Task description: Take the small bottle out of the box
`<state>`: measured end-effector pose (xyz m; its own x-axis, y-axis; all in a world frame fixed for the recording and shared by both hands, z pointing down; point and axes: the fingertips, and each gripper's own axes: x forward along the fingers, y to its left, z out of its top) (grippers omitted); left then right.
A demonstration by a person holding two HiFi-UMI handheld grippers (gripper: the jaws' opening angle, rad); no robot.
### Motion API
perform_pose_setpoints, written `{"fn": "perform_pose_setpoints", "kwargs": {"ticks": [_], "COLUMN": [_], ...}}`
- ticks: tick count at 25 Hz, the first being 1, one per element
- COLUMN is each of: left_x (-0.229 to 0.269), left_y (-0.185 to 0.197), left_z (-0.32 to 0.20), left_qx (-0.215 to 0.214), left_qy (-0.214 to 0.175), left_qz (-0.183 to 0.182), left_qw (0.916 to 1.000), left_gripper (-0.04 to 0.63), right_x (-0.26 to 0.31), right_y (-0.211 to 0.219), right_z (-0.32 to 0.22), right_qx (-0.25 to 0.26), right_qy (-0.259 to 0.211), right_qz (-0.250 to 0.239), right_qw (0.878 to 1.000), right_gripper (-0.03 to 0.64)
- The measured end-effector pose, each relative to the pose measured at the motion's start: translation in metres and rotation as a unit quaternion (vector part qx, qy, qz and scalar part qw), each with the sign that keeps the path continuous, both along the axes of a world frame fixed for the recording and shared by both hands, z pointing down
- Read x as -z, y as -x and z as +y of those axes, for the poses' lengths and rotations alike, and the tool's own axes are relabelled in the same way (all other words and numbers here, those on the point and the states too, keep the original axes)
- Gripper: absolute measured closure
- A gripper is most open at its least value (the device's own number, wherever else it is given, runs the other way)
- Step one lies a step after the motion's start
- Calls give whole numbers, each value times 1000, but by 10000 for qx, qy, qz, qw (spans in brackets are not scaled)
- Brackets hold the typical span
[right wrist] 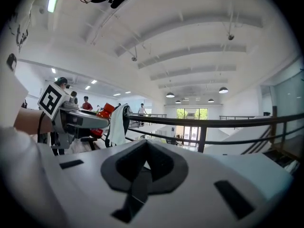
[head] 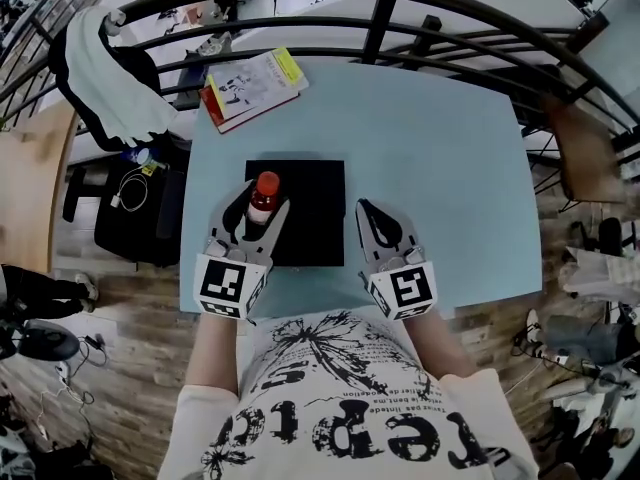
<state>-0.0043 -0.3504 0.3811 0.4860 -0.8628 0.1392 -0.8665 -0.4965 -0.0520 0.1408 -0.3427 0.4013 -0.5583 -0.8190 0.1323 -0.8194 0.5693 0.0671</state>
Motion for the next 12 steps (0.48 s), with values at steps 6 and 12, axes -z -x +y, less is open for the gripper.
{"fn": "perform_pose_setpoints", "kwargs": {"ticks": [6,12], "left_x": [35,33], "left_y": [28,28], "left_z": [7,7], "left_qx": [449,445], "left_qy": [-480,-479], "left_qz": [342,403], "left_qw": [9973,9970], "left_gripper": [364,364], "right_x": [18,20], "right_y": [8,6], "right_z": [-1,-1], "right_qx": [-3,-9], "right_qy": [-247,-265], "right_qz": [-91,-84], "right_qw": [9997,9996], "right_gripper": [606,607]}}
